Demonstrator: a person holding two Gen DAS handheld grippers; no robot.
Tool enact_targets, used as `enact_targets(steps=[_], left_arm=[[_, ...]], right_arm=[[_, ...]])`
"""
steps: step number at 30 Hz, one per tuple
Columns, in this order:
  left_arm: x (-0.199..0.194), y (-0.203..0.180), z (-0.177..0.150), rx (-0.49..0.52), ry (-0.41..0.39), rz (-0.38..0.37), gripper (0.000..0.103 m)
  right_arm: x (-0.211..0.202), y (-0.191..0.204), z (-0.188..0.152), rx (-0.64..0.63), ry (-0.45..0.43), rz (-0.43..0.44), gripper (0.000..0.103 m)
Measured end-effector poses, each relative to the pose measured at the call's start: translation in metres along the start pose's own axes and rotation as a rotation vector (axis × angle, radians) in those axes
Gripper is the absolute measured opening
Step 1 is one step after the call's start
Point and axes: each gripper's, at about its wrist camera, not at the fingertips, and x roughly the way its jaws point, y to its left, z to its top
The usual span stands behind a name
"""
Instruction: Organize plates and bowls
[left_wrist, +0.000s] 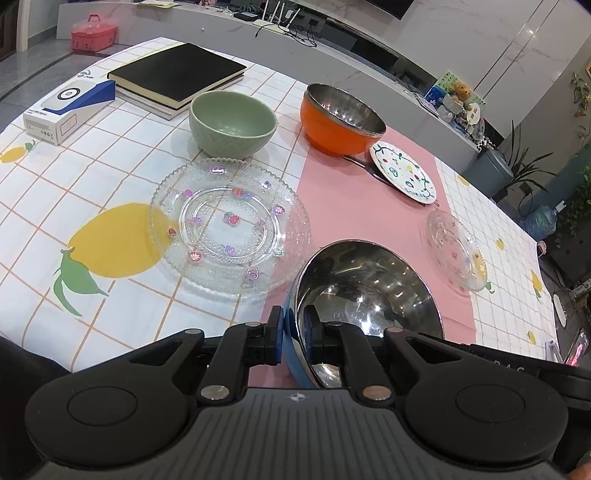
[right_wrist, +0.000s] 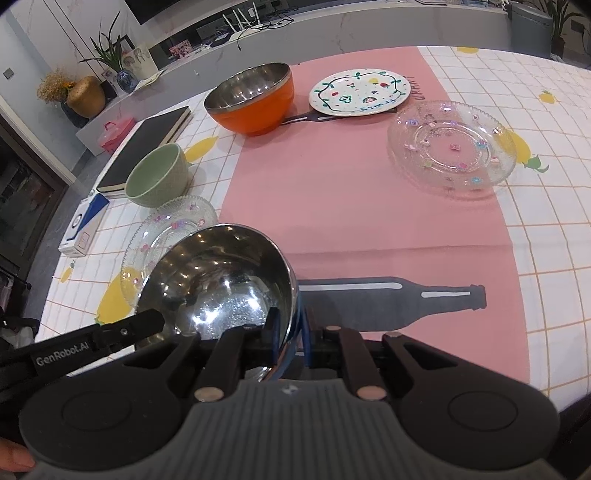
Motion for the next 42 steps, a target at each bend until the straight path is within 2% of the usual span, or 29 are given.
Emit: enact_targets(steps=[2,4,5,7,11,15,17,20,24,26,29,34,38,42], left_arm=[[0.000,0.000,0.000,-0.005,-0.001,-0.003,0.013],[-0.003,0.000,0.002,-0.003,-0.011,0.001,0.019],[-0.005,0.000,0.002,-0.001,-0.016,0.007,0.025],[-0.011,-0.001,0.006,0.006,-0.035,0.009,0.028],[-0.024,-0.006,0.014,0.027,-0.090,0.006,0.039],[-0.034,-0.018,0.024,0.086,-0.134,0.008,0.039],[-0.036,-0.024,0.031,0.116,-0.148,0.006,0.039],[-0.038,-0.031,0.042,0.155,-0.164,0.002,0.039],[-0.036,-0.037,0.059,0.170,-0.169,-0.018,0.039],[-0.035,-0.040,0.069,0.182,-0.173,-0.020,0.039],[-0.031,-0.044,0.084,0.197,-0.172,-0.027,0.040],[-0.018,-0.049,0.109,0.195,-0.157,-0.047,0.048],[-0.004,-0.050,0.127,0.187,-0.152,-0.051,0.059],[0.011,-0.047,0.142,0.169,-0.143,-0.044,0.061]], right_arm=[[-0.001,-0.003,0.001,0.011,-0.005,0.010,0.014],[-0.006,-0.003,0.002,0.008,-0.022,0.011,0.016],[-0.009,-0.004,0.003,0.005,-0.032,0.014,0.021],[-0.016,-0.005,0.005,0.005,-0.062,0.029,0.030],[-0.031,-0.007,0.012,0.002,-0.124,0.058,0.038],[-0.044,-0.005,0.022,-0.031,-0.180,0.057,0.045],[-0.049,-0.007,0.029,-0.036,-0.200,0.050,0.056],[-0.054,-0.008,0.042,-0.039,-0.225,0.036,0.058],[-0.057,-0.007,0.059,-0.064,-0.264,-0.005,0.065],[-0.059,-0.008,0.066,-0.064,-0.301,-0.038,0.074],[-0.057,-0.008,0.078,-0.065,-0.343,-0.087,0.077],[-0.043,-0.010,0.105,-0.051,-0.302,-0.078,0.077],[-0.028,-0.009,0.124,-0.048,-0.275,-0.081,0.079],[-0.010,-0.006,0.142,-0.053,-0.248,-0.081,0.080]])
